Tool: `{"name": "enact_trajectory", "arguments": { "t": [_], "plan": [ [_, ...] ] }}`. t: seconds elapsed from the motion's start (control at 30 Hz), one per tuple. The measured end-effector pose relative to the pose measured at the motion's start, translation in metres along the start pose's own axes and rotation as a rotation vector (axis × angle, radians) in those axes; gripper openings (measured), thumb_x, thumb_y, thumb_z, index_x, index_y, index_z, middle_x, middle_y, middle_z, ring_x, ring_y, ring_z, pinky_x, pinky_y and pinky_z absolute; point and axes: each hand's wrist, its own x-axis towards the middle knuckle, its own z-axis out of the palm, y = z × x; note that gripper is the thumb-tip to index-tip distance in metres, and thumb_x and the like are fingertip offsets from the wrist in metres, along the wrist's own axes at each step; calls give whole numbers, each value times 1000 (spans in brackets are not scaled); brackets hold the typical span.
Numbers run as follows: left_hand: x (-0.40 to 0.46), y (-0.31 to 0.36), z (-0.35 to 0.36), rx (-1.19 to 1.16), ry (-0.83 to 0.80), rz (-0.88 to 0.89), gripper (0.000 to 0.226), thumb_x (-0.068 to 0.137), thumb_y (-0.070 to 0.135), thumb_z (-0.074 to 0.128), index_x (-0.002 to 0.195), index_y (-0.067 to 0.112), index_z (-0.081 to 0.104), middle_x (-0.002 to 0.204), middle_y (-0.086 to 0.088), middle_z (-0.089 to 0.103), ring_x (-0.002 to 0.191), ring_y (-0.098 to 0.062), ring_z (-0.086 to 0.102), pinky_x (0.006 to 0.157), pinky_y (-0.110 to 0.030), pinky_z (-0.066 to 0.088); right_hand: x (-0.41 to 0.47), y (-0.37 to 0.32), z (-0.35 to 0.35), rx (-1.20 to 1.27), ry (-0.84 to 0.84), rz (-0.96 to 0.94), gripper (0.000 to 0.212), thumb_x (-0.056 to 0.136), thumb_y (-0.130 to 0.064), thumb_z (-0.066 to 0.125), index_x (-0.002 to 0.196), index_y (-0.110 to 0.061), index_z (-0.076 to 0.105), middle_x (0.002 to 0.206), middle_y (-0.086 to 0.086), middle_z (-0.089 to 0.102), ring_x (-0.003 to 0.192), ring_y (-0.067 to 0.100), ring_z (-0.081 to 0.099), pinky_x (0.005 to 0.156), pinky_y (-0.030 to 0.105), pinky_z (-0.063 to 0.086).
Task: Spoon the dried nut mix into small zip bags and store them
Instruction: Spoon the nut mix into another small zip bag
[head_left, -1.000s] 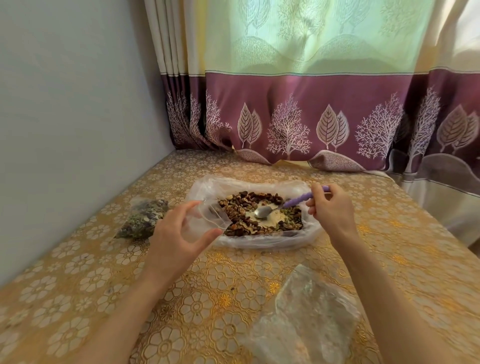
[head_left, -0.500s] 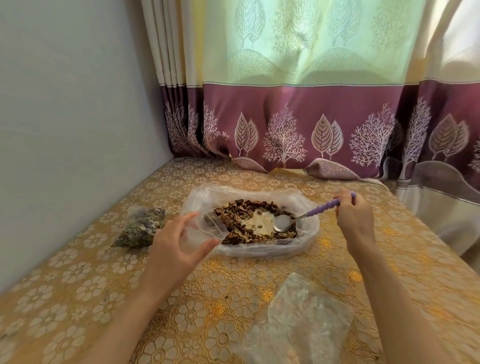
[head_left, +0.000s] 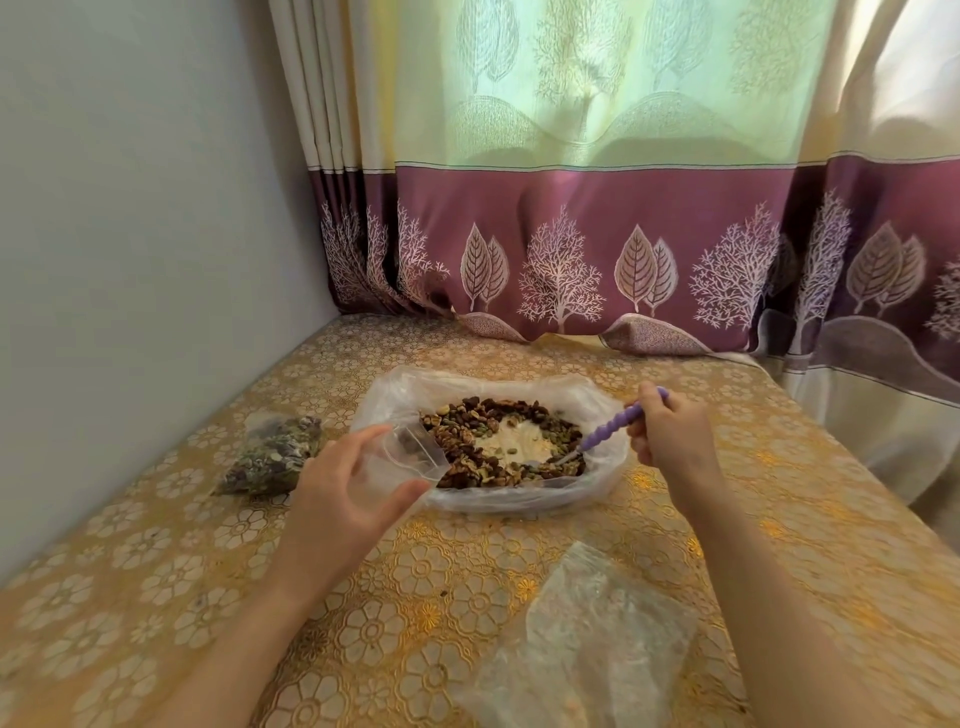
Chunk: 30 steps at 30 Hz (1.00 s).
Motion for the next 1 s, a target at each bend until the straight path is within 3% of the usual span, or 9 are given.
{"name": "enact_trajectory", "arguments": {
  "t": [0.23, 0.4, 0.5, 0.67, 0.73, 0.83, 1.0],
  "plan": [
    [1, 4, 0, 39, -30, 14, 75, 60, 82, 46, 121, 38, 39, 105, 38, 37, 94, 18, 39, 79, -8, 28, -3, 5, 5, 137, -80, 159, 35, 99, -16, 41, 72, 1, 56, 45, 2, 60, 36, 7, 37, 32, 16, 27],
    [1, 4, 3, 45, -51, -42, 96, 53, 93, 37, 127, 32, 42, 110, 25, 42, 101, 1, 44, 88, -19, 34, -2, 7, 7, 161, 19, 158, 36, 99, -19, 43, 70, -3, 58, 50, 2, 55, 35, 5, 42, 33, 17, 31],
    [2, 3, 4, 32, -60, -56, 81, 60, 85, 46, 124, 35, 39, 106, 25, 42, 95, 1, 44, 75, -7, 28, -4, 5, 10, 163, 50, 126, 37, 99, -19, 43, 70, -3, 60, 46, -1, 54, 36, 5, 43, 34, 17, 32],
    [2, -2, 7, 0, -77, -102, 85, 60, 74, 54, 131, 28, 45, 115, 23, 47, 102, -1, 46, 76, -11, 31, -8, -3, 17, 233, 81, 103, 36, 100, -20, 43, 72, -3, 59, 56, 5, 53, 39, 7, 45, 35, 16, 34],
    [2, -2, 9, -38, -81, -127, 86, 59, 75, 54, 130, 28, 47, 117, 21, 50, 99, 6, 46, 75, -9, 30, -11, -9, 21, 273, 72, 89, 36, 100, -20, 43, 71, -4, 58, 56, 5, 53, 38, 7, 46, 35, 16, 35],
    [2, 0, 10, -82, -91, -153, 80, 58, 74, 53, 125, 32, 46, 105, 32, 46, 89, 23, 40, 67, -4, 30, -17, -20, 27, 322, 38, 68, 36, 100, -20, 43, 73, -3, 59, 55, 4, 54, 37, 5, 46, 35, 15, 36],
    [2, 2, 11, -134, -72, -210, 91, 57, 73, 54, 134, 26, 39, 115, 24, 48, 94, 21, 37, 84, -7, 29, -33, -39, 40, 378, -61, 16, 33, 100, -20, 44, 78, 1, 59, 56, 4, 54, 39, 6, 47, 35, 15, 35]
  ]
}}
